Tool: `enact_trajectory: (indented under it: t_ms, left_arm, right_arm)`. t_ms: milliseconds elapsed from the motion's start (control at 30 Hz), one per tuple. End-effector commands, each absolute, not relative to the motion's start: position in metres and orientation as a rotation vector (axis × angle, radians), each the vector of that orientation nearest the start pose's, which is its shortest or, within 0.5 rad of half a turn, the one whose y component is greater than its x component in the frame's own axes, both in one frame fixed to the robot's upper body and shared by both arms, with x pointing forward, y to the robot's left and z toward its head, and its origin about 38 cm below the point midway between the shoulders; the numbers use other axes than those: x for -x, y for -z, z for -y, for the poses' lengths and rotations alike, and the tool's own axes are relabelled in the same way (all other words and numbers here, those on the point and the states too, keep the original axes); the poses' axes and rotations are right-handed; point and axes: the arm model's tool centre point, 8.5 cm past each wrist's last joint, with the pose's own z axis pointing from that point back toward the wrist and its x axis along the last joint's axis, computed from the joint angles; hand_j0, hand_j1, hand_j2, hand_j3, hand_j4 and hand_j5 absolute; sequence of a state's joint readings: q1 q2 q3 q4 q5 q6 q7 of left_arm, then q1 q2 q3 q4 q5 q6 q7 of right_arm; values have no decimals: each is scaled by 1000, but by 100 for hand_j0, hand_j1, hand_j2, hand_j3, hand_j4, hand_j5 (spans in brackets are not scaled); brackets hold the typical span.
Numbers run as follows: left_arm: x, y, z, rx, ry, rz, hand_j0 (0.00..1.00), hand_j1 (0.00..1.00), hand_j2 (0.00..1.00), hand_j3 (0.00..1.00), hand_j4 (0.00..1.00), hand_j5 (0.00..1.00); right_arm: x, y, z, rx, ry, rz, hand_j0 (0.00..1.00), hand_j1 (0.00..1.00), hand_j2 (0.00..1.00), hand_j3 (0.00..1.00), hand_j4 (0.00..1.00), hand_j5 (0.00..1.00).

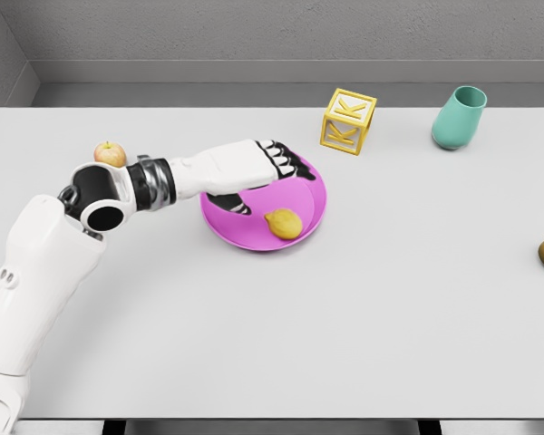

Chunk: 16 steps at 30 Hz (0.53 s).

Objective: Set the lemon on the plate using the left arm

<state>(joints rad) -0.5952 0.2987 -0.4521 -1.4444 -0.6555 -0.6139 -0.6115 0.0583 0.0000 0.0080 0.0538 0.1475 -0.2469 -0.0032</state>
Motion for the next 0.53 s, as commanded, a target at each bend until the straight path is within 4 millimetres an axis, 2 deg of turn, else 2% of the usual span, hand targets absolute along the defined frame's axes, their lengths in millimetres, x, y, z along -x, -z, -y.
enact_trajectory:
  t_ms: [0, 67, 100, 133, 200, 233, 267, 333, 400, 500]
  left_arm:
    - [-437, -215, -148, 362, -2685, -2296, 100, 100, 100, 100, 100, 100]
    - [-415, -229, -187, 353, -2682, -2269, 100, 100, 100, 100, 100, 100]
    - [-410, -235, -212, 363, -2719, -2250, 100, 100, 100, 100, 100, 100]
    - [-409, -241, -248, 415, -2804, -2207, 100, 100, 100, 100, 100, 100]
    - [-402, -242, -300, 520, -2962, -2092, 100, 100, 100, 100, 100, 100]
    - [-404, -242, -312, 546, -2997, -2083, 100, 100, 100, 100, 100, 100]
    - [-407, -240, -335, 585, -3059, -2088, 100, 100, 100, 100, 100, 100]
    - [-412, -239, -368, 684, -3146, -2070, 100, 100, 100, 100, 100, 100]
    - [-414, -233, -383, 720, -3194, -2069, 100, 100, 100, 100, 100, 100]
    - [-413, -227, -386, 710, -3217, -2066, 100, 100, 100, 100, 100, 100]
  right_arm:
    - [30, 258, 268, 63, -158, 128, 100, 100, 100, 100, 100, 100]
    - [30, 258, 268, 63, -158, 128, 100, 100, 100, 100, 100, 100]
    - [30, 258, 268, 63, -158, 128, 100, 100, 100, 100, 100, 100]
    - [30, 258, 268, 63, -158, 128, 100, 100, 100, 100, 100, 100]
    - [30, 258, 268, 63, -158, 128, 100, 100, 100, 100, 100, 100]
    - [30, 258, 268, 63, -158, 128, 100, 100, 100, 100, 100, 100]
    - [30, 258, 268, 63, -158, 128, 100, 100, 100, 100, 100, 100]
    - [30, 258, 268, 63, -158, 128, 100, 100, 100, 100, 100, 100]
    - [30, 258, 268, 63, -158, 128, 100, 100, 100, 100, 100, 100]
    - [30, 258, 268, 63, -158, 128, 100, 100, 100, 100, 100, 100]
